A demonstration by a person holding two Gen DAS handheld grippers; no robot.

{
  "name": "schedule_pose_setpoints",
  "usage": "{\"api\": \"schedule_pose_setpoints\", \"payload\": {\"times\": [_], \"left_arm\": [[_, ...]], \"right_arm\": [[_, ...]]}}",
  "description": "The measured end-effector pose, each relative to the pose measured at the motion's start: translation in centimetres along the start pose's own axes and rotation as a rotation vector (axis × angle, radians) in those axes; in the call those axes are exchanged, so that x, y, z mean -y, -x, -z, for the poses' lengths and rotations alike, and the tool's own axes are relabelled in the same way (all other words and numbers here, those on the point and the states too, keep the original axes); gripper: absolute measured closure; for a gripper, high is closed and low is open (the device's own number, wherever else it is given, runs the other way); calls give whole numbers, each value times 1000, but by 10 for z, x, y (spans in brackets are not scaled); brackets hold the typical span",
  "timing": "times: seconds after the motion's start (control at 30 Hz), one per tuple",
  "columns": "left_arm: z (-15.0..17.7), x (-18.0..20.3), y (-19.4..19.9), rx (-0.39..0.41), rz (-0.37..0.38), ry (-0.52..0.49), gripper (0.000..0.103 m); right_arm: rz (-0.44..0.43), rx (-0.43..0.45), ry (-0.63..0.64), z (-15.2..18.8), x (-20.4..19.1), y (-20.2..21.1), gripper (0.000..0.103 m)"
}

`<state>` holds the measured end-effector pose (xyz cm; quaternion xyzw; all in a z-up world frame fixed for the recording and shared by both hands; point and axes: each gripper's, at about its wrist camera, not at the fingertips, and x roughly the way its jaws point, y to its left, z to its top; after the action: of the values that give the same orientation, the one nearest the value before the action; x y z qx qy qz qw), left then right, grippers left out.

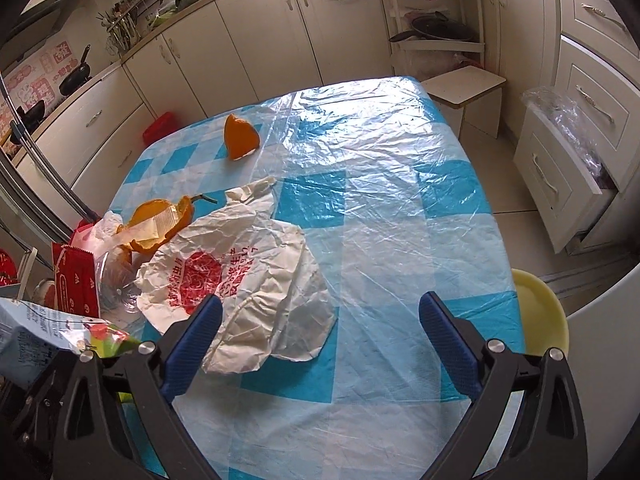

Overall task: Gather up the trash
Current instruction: 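Grasp the blue milk carton with the left gripper while the right gripper grasps the white plastic bag, then carry the white plastic bag with the right gripper over the yellow bin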

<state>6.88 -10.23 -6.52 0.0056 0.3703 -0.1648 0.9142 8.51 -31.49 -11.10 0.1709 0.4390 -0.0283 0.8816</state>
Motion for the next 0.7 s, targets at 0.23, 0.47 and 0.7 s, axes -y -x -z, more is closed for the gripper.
{"api": "schedule_pose_setpoints", "payload": {"times": [0.23, 0.47, 0.7], "left_arm": [[-3, -6, 10, 14, 47, 8, 73], [-4, -11, 16, 8, 44, 25, 73], [-5, -11, 28, 29, 54, 22, 73]], "right_arm": [[19, -7, 78, -2, -15, -15, 35], [-49, -25, 111, 2, -15, -15, 93], [-119, 60, 20, 1, 5, 17, 95]]}}
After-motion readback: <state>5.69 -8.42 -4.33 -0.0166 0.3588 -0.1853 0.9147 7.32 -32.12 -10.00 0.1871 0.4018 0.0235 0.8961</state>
